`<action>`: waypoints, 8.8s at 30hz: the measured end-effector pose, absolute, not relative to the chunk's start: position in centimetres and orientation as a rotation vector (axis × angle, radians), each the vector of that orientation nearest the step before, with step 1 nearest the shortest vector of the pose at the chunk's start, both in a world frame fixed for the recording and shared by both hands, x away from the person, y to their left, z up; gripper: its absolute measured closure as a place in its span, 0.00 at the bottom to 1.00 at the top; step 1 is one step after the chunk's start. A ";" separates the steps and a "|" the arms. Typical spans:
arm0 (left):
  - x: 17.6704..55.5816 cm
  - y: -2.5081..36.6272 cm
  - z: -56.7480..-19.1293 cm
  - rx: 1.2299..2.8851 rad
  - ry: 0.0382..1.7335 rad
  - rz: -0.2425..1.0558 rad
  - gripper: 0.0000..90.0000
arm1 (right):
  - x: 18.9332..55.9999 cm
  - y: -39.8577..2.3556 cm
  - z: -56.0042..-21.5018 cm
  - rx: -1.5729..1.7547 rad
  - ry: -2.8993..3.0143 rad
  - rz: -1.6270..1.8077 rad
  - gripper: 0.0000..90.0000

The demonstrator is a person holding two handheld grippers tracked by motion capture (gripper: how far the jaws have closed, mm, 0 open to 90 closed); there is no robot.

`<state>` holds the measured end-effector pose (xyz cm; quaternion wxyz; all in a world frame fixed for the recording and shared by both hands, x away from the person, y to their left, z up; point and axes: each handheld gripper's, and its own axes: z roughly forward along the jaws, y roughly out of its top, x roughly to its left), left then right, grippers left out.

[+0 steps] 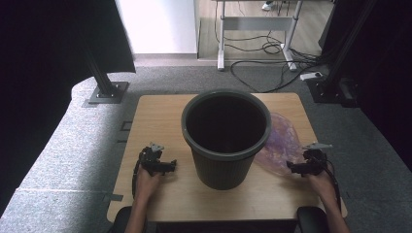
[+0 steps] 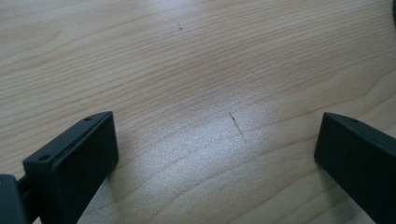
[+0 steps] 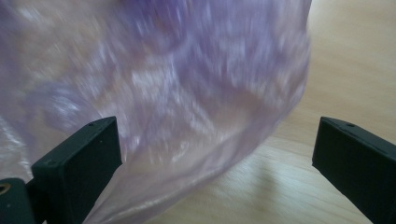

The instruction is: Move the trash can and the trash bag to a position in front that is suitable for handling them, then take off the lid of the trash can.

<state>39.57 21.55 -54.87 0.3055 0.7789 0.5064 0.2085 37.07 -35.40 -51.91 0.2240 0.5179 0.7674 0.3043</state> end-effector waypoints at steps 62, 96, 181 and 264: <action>39.1 21.6 -54.9 2.095 1.265 0.521 0.00 | 38.9 -31.5 -54.5 1.424 2.230 0.749 0.00; 40.5 22.0 -50.6 2.183 1.284 0.369 0.03 | 36.9 -32.5 -55.7 1.389 2.156 0.911 0.00; 45.2 11.2 -27.1 2.362 1.055 0.284 0.77 | 36.8 -32.4 -55.7 1.367 2.180 0.922 0.00; 44.9 24.8 -25.6 2.155 1.365 0.217 0.86 | 36.9 -32.4 -55.7 1.354 2.190 0.927 0.00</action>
